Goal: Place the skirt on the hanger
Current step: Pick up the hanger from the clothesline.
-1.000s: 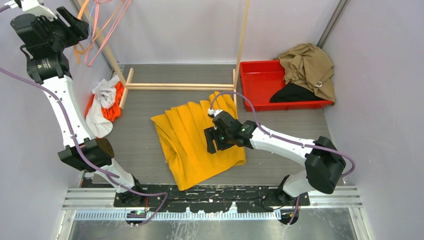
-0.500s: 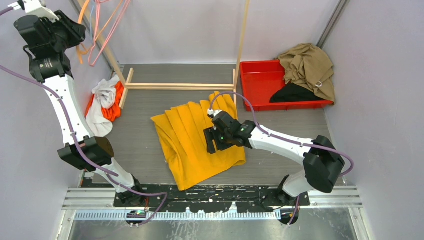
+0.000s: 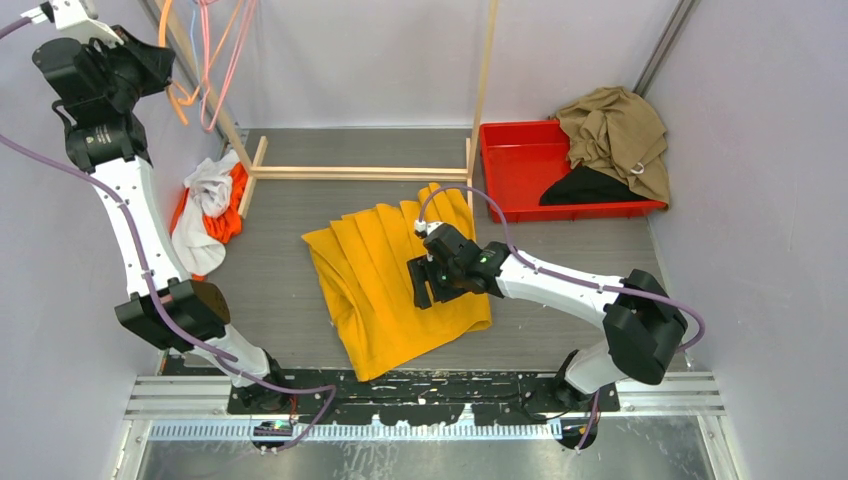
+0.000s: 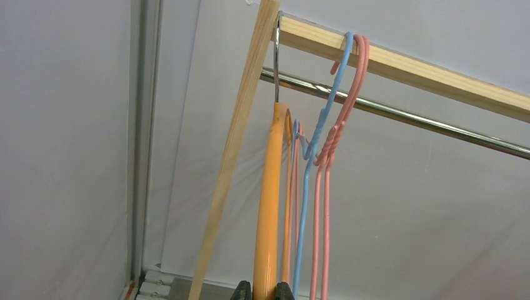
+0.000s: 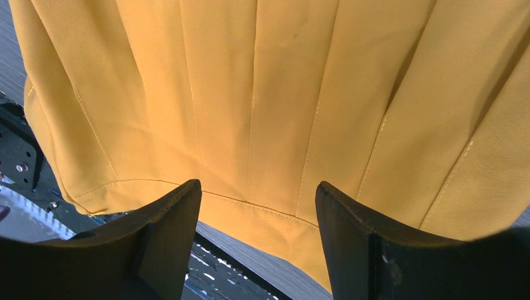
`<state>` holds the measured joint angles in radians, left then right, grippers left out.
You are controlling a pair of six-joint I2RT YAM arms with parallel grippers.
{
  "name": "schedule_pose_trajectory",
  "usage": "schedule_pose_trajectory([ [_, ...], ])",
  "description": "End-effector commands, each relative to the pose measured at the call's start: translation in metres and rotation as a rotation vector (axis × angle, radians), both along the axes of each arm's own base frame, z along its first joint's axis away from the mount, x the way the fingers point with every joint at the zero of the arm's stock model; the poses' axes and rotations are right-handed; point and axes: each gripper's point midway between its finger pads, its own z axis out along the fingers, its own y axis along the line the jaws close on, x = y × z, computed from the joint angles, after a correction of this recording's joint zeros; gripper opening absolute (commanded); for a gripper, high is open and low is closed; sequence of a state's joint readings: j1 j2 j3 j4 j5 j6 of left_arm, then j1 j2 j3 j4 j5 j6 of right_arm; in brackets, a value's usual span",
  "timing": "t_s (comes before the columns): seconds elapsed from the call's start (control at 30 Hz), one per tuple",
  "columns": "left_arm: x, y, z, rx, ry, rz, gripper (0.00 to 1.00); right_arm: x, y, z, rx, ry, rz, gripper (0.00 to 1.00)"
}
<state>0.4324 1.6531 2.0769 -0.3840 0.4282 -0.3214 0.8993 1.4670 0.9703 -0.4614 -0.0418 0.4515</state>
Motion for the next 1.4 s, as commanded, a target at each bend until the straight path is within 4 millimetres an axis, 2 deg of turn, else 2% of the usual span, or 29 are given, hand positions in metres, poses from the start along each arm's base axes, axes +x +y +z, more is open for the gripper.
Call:
schedule_pose_trajectory([
  [0.0,-0.025,-0.013,0.055,0.062,-0.177,-0.013,0.02,0.005,0.007,0.007,0.042,-0.018,-0.004,0.72],
  [0.47,-0.054,-0.032,0.101,0.108,-0.237,-0.048,0.00,0.005,0.009,0.011,0.041,-0.009,-0.005,0.72],
  [0.7,-0.070,-0.033,0.099,0.123,-0.194,-0.014,0.00,0.004,0.010,0.010,0.038,0.000,0.001,0.72],
  [0.83,-0.078,-0.032,0.085,0.121,-0.188,0.011,0.00,0.004,0.010,0.009,0.034,0.001,0.003,0.72],
  [0.97,-0.081,-0.033,0.075,0.122,-0.220,0.019,0.00,0.003,0.009,0.008,0.030,0.005,0.005,0.71],
  [1.13,-0.087,-0.033,0.071,0.110,-0.310,0.035,0.00,0.001,0.008,0.005,0.023,0.014,0.009,0.71],
  [1.37,-0.075,-0.027,0.086,0.108,-0.349,0.043,0.00,0.001,0.006,0.002,0.016,0.016,0.005,0.71],
])
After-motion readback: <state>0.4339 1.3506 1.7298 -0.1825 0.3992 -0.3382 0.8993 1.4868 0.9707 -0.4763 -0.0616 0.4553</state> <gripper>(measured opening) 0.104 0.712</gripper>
